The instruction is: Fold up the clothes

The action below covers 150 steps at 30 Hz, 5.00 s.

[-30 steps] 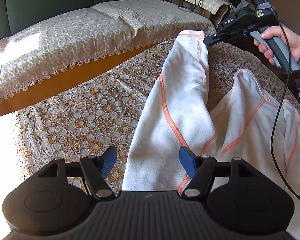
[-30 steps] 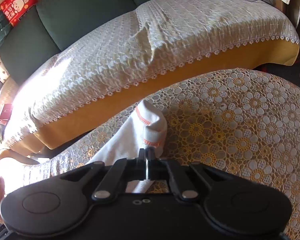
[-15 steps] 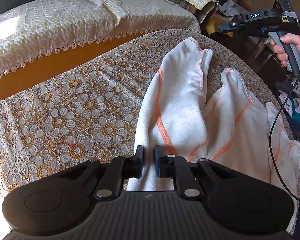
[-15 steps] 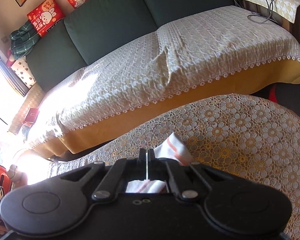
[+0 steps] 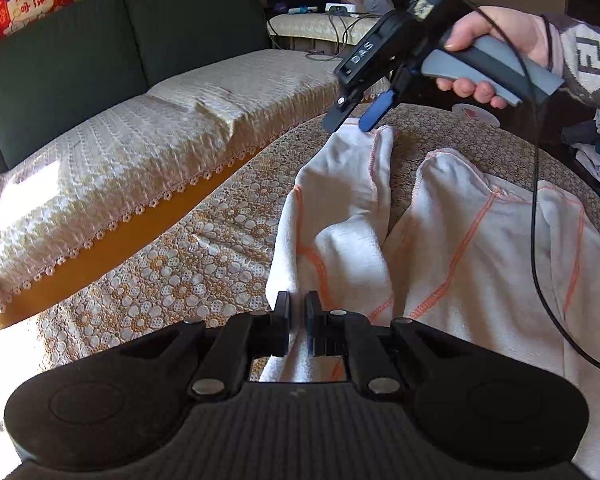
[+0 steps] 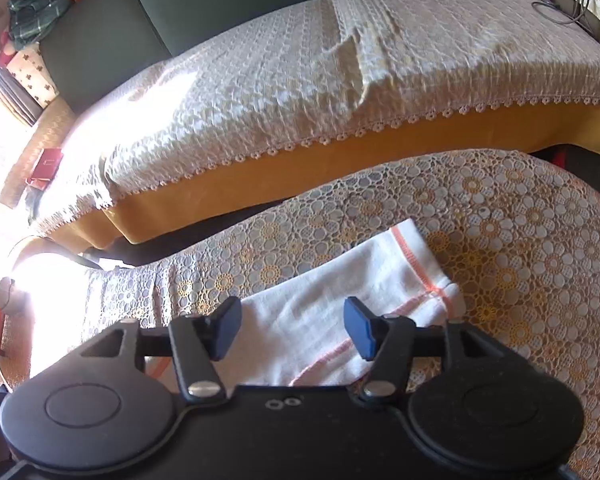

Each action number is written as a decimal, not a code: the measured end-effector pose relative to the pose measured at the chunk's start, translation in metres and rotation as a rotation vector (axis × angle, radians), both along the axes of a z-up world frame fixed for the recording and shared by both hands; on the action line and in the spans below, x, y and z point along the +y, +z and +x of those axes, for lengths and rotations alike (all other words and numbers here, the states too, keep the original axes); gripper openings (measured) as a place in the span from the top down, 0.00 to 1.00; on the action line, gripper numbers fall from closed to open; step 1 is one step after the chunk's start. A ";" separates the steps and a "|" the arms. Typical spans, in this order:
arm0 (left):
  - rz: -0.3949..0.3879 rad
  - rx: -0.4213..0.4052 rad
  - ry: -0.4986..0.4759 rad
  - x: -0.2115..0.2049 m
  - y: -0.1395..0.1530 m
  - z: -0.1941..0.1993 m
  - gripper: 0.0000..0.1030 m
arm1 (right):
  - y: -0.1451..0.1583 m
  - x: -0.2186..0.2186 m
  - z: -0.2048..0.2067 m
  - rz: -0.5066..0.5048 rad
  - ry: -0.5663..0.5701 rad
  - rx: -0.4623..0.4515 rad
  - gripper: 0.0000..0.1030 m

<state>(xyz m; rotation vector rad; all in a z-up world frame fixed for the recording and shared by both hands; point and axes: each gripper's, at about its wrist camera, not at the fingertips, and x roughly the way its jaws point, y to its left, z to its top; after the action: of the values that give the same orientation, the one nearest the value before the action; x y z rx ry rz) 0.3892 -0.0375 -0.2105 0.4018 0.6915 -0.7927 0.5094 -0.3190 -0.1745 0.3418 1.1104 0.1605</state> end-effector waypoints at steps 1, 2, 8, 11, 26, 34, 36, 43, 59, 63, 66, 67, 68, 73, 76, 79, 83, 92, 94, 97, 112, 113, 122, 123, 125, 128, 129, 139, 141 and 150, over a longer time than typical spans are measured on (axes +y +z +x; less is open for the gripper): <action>0.008 -0.027 -0.018 -0.003 0.002 -0.007 0.94 | -0.002 0.008 0.004 -0.015 -0.002 0.008 0.00; 0.014 -0.050 -0.035 -0.006 0.003 -0.014 0.94 | -0.005 0.013 0.008 -0.023 -0.011 0.021 0.00; 0.048 -0.097 -0.105 -0.020 -0.001 -0.034 0.94 | -0.024 0.036 0.027 -0.056 -0.096 0.118 0.00; 0.051 -0.107 -0.122 -0.023 -0.002 -0.038 0.94 | -0.028 0.047 0.033 -0.075 -0.127 0.157 0.00; 0.020 -0.076 -0.069 -0.014 -0.003 -0.032 0.94 | -0.025 0.034 0.010 0.012 -0.199 0.104 0.00; 0.023 0.005 0.015 -0.010 -0.002 0.000 0.92 | 0.038 0.020 -0.008 0.101 -0.177 -0.035 0.00; 0.033 0.011 0.016 -0.010 -0.001 0.006 0.92 | 0.049 0.020 -0.008 0.108 -0.171 -0.057 0.00; -0.022 0.083 0.025 0.000 0.003 0.029 0.71 | 0.063 0.021 -0.011 0.137 -0.157 -0.094 0.00; -0.088 0.297 0.067 0.002 -0.014 0.074 0.79 | 0.066 0.016 -0.022 0.200 -0.127 -0.112 0.00; -0.040 0.246 0.057 -0.003 -0.017 0.059 0.93 | 0.062 0.012 -0.024 0.216 -0.135 -0.108 0.00; 0.035 0.114 0.067 -0.008 -0.006 0.040 0.93 | 0.056 0.010 -0.026 0.200 -0.159 -0.105 0.00; 0.067 0.063 0.063 -0.011 -0.002 0.032 0.94 | 0.054 0.008 -0.027 0.204 -0.170 -0.104 0.00; 0.103 0.008 0.051 -0.015 0.001 0.023 0.94 | 0.054 0.006 -0.030 0.215 -0.177 -0.108 0.00; 0.232 -0.238 -0.034 -0.036 0.005 -0.022 0.93 | 0.063 -0.008 -0.062 0.284 -0.205 -0.174 0.00; 0.241 -0.314 -0.069 -0.040 0.003 -0.039 0.93 | 0.070 -0.019 -0.094 0.320 -0.230 -0.221 0.00; 0.261 -0.427 -0.146 -0.040 0.002 -0.065 0.93 | 0.075 -0.030 -0.141 0.350 -0.250 -0.276 0.00; 0.327 -0.610 -0.299 -0.036 -0.006 -0.119 0.93 | 0.066 -0.032 -0.216 0.300 -0.287 -0.374 0.00; 0.487 -0.529 -0.527 -0.033 -0.059 -0.175 0.93 | -0.020 -0.049 -0.315 0.270 -0.389 -0.084 0.00; 0.484 -0.505 -0.513 -0.033 -0.061 -0.173 0.93 | -0.001 -0.048 -0.314 0.147 -0.349 -0.111 0.00; 0.488 -0.479 -0.503 -0.035 -0.061 -0.170 0.93 | 0.023 -0.037 -0.287 -0.091 -0.227 -0.167 0.00; 0.481 -0.438 -0.470 -0.037 -0.064 -0.169 0.93 | -0.023 0.019 -0.193 -0.381 -0.075 -0.150 0.00; 0.478 -0.435 -0.467 -0.036 -0.063 -0.168 0.93 | -0.025 0.022 -0.191 -0.388 -0.069 -0.146 0.00; 0.466 -0.416 -0.455 -0.036 -0.062 -0.164 0.93 | -0.037 0.009 -0.184 -0.314 -0.135 -0.077 0.00; 0.466 -0.415 -0.455 -0.035 -0.062 -0.164 0.93 | -0.037 0.006 -0.185 -0.307 -0.146 -0.076 0.00; 0.465 -0.413 -0.451 -0.035 -0.062 -0.163 0.93 | -0.035 -0.001 -0.187 -0.279 -0.172 -0.077 0.00; 0.463 -0.411 -0.435 -0.034 -0.060 -0.161 0.93 | -0.029 -0.013 -0.191 -0.217 -0.220 -0.085 0.00; 0.461 -0.408 -0.422 -0.033 -0.059 -0.159 0.93 | -0.025 -0.017 -0.193 -0.189 -0.239 -0.091 0.00; 0.342 -0.329 0.021 -0.014 -0.018 -0.088 0.93 | 0.007 -0.072 -0.184 0.174 -0.490 -0.207 0.00; 0.327 -0.356 0.109 -0.010 -0.009 -0.076 0.93 | 0.010 -0.081 -0.180 0.266 -0.526 -0.259 0.00; 0.389 -0.459 -0.033 -0.008 -0.025 -0.109 0.93 | -0.024 -0.112 -0.218 0.402 -0.486 -0.305 0.00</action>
<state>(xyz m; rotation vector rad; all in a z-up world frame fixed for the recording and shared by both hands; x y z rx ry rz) 0.2806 -0.0452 -0.2354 0.9177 0.4032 -0.5646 0.2910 -0.4308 -0.1983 0.9049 0.6632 0.0004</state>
